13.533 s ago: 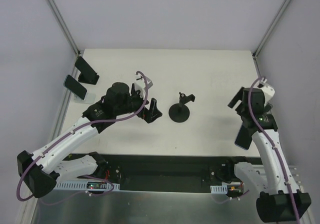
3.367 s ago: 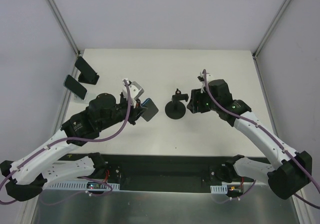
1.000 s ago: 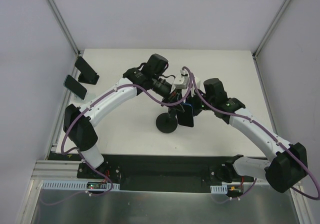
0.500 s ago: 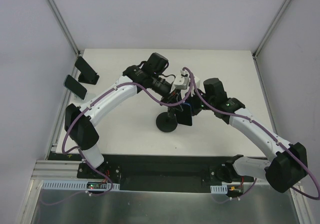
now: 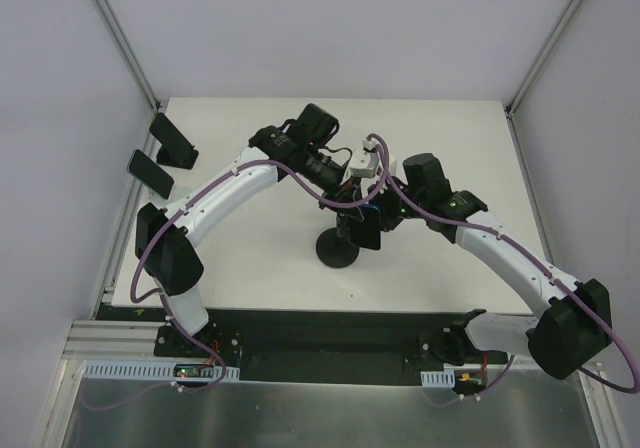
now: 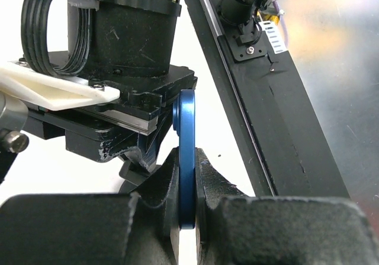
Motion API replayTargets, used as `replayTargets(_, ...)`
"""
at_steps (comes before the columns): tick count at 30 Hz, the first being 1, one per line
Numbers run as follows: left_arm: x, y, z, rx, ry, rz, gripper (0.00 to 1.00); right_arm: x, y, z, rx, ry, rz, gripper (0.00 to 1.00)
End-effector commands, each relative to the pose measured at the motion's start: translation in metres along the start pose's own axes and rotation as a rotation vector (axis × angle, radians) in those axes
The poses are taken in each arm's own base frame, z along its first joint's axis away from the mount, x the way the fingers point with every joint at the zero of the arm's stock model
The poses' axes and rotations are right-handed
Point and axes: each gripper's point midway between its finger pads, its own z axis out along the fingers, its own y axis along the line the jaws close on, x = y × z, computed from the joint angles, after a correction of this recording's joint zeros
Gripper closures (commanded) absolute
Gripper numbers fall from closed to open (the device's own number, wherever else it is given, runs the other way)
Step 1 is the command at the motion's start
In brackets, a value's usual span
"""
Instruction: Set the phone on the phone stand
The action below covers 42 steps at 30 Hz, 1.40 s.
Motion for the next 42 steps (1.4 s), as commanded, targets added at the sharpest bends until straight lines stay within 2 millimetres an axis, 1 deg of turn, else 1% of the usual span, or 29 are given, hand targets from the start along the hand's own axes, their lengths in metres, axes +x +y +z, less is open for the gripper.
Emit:
replayTargets(1, -0.004, 0.013, -0.018, -0.11, 0.04, 0.085, 1.0, -0.041, 0.018, -0.015, -0.054, -0.107, -0.069, 0.99)
replayTargets(3, 0.005, 0.022, -0.023, -0.183, 0.09, 0.048, 1.0, -0.044, 0.014, -0.018, -0.016, -0.115, -0.061, 0.99)
replayTargets(5, 0.006, 0.021, -0.03, -0.233, 0.112, 0.021, 1.0, -0.046, 0.005, -0.02, 0.044, -0.123, -0.033, 0.99)
replayTargets(6, 0.015, 0.023, -0.032, -0.268, 0.136, -0.014, 1.0, -0.049, 0.003, -0.022, 0.065, -0.136, -0.027, 0.99)
replayTargets(7, 0.013, 0.021, -0.038, -0.313, 0.138, -0.019, 1.0, -0.052, -0.005, -0.024, 0.119, -0.15, -0.018, 0.99)
replayTargets(8, 0.017, 0.022, -0.04, -0.353, 0.148, -0.04, 1.0, -0.054, -0.003, -0.024, 0.143, -0.161, -0.006, 0.99)
replayTargets(9, 0.033, 0.022, -0.04, -0.398, 0.179, -0.109, 1.0, -0.055, -0.004, -0.024, 0.17, -0.172, -0.004, 0.99)
replayTargets(10, 0.031, 0.032, -0.048, -0.533, 0.203, -0.083, 1.0, -0.061, -0.016, -0.027, 0.259, -0.209, 0.003, 0.99)
replayTargets(11, 0.038, 0.039, -0.055, -0.633, 0.228, -0.104, 1.0, -0.062, -0.01, -0.026, 0.286, -0.228, 0.024, 0.99)
replayTargets(12, 0.055, 0.04, -0.055, -0.71, 0.255, -0.174, 1.0, -0.068, -0.012, -0.033, 0.338, -0.273, 0.046, 1.0)
replayTargets(13, 0.056, 0.054, -0.075, -0.916, 0.288, -0.166, 1.0, -0.069, -0.031, -0.04, 0.488, -0.33, 0.084, 0.99)
replayTargets(14, 0.059, 0.057, -0.083, -1.009, 0.294, -0.19, 1.0, -0.07, -0.02, -0.041, 0.512, -0.371, 0.089, 0.99)
replayTargets(15, 0.072, 0.057, -0.086, -1.087, 0.281, -0.275, 1.0, -0.075, -0.014, -0.051, 0.538, -0.446, 0.143, 0.99)
replayTargets(16, 0.073, 0.057, -0.093, -1.162, 0.263, -0.302, 1.0, -0.075, -0.027, -0.062, 0.669, -0.519, 0.171, 1.0)
replayTargets(17, 0.081, 0.061, -0.11, -1.288, 0.275, -0.334, 1.0, -0.076, -0.009, -0.061, 0.658, -0.543, 0.155, 1.0)
replayTargets(18, 0.093, 0.059, -0.109, -1.316, 0.262, -0.396, 1.0, -0.076, -0.005, -0.064, 0.688, -0.567, 0.166, 1.0)
replayTargets(19, 0.097, 0.059, -0.11, -1.342, 0.261, -0.411, 1.0, -0.077, -0.008, -0.074, 0.77, -0.605, 0.177, 1.0)
replayTargets(20, 0.1, 0.059, -0.115, -1.412, 0.25, -0.439, 1.0, -0.078, 0.008, -0.07, 0.745, -0.614, 0.16, 1.0)
replayTargets(21, 0.099, 0.06, -0.113, -1.438, 0.221, -0.473, 1.0, -0.078, 0.015, -0.066, 0.753, -0.622, 0.152, 1.0)
replayTargets(22, 0.101, 0.062, -0.113, -1.465, 0.224, -0.485, 1.0, -0.079, 0.017, -0.071, 0.796, -0.649, 0.153, 1.0)
replayTargets(23, 0.1, 0.064, -0.114, -1.495, 0.204, -0.501, 1.0, -0.081, 0.032, -0.068, 0.773, -0.657, 0.146, 1.0)
replayTargets(26, 0.092, 0.069, -0.099, -1.454, 0.148, -0.56, 1.0, -0.08, 0.052, -0.055, 0.729, -0.647, 0.143, 1.0)
replayTargets(28, 0.087, 0.071, -0.097, -1.466, 0.138, -0.557, 1.0, -0.077, 0.054, -0.055, 0.747, -0.637, 0.139, 1.0)
replayTargets(31, 0.087, 0.069, -0.096, -1.464, 0.121, -0.575, 1.0, -0.071, 0.06, -0.053, 0.69, -0.631, 0.165, 1.0)
replayTargets(36, 0.083, 0.066, -0.093, -1.441, 0.091, -0.594, 1.0, -0.065, 0.076, -0.05, 0.522, -0.622, 0.134, 0.99)
replayTargets(37, 0.081, 0.066, -0.092, -1.427, 0.085, -0.599, 1.0, -0.063, 0.08, -0.047, 0.475, -0.627, 0.128, 0.95)
replayTargets(38, 0.078, 0.065, -0.09, -1.419, 0.072, -0.607, 1.0, -0.066, 0.089, -0.05, 0.412, -0.632, 0.099, 0.8)
replayTargets(39, 0.076, 0.064, -0.089, -1.406, 0.062, -0.613, 1.0, -0.064, 0.106, -0.044, 0.314, -0.601, 0.018, 0.72)
replayTargets(42, 0.07, 0.062, -0.083, -1.361, 0.043, -0.625, 1.0, -0.053, 0.125, -0.05, 0.175, -0.565, -0.063, 0.47)
